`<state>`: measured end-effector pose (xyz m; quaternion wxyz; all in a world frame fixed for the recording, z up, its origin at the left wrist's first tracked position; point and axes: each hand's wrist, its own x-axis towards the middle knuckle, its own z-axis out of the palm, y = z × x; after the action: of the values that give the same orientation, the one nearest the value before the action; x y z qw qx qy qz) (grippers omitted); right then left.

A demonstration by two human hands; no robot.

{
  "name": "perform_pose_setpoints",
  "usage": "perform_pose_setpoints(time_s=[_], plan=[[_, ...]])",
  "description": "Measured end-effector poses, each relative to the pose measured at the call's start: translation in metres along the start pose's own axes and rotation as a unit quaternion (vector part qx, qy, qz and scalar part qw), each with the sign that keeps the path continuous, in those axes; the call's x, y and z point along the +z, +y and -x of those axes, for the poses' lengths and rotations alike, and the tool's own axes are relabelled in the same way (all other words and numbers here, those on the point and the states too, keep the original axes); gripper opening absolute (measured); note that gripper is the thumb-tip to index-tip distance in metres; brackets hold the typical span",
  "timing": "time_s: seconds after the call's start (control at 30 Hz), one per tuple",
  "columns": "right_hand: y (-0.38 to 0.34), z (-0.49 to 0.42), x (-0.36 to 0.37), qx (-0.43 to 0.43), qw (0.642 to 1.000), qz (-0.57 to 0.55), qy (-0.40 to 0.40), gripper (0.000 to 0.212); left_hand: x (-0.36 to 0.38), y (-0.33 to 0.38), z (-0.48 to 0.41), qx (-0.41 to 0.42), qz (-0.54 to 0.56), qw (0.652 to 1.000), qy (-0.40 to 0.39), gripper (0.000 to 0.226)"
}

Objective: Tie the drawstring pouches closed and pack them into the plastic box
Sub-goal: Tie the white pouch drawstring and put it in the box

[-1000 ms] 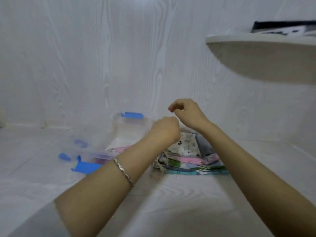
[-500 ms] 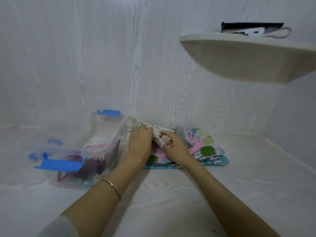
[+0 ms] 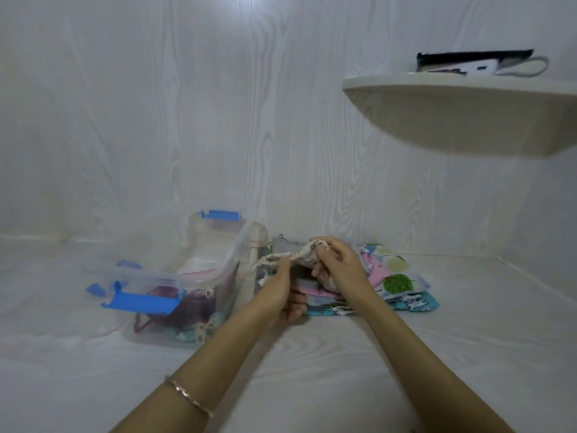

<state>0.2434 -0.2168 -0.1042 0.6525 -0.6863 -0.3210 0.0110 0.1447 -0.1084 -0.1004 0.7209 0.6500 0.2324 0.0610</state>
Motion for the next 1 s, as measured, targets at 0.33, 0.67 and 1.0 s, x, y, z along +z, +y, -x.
perform_pose_setpoints(time_s=[0.33, 0.67, 1.0], plan=[[-0.001, 0.042, -0.023, 0.047, 0.998, -0.012, -0.045, 0.021, 0.0, -0.026, -0.026, 0.209, 0.047, 0.963, 0.164, 0.038], [0.018, 0.026, -0.042, 0.171, 0.979, 0.014, 0.109, 0.034, -0.006, -0.017, -0.014, 0.369, 0.063, 0.905, 0.203, 0.044], [0.006, 0.022, -0.06, 0.158, 0.905, -0.347, 0.189, 0.03, 0.002, -0.012, 0.008, 0.375, 0.115, 0.915, 0.092, 0.042]])
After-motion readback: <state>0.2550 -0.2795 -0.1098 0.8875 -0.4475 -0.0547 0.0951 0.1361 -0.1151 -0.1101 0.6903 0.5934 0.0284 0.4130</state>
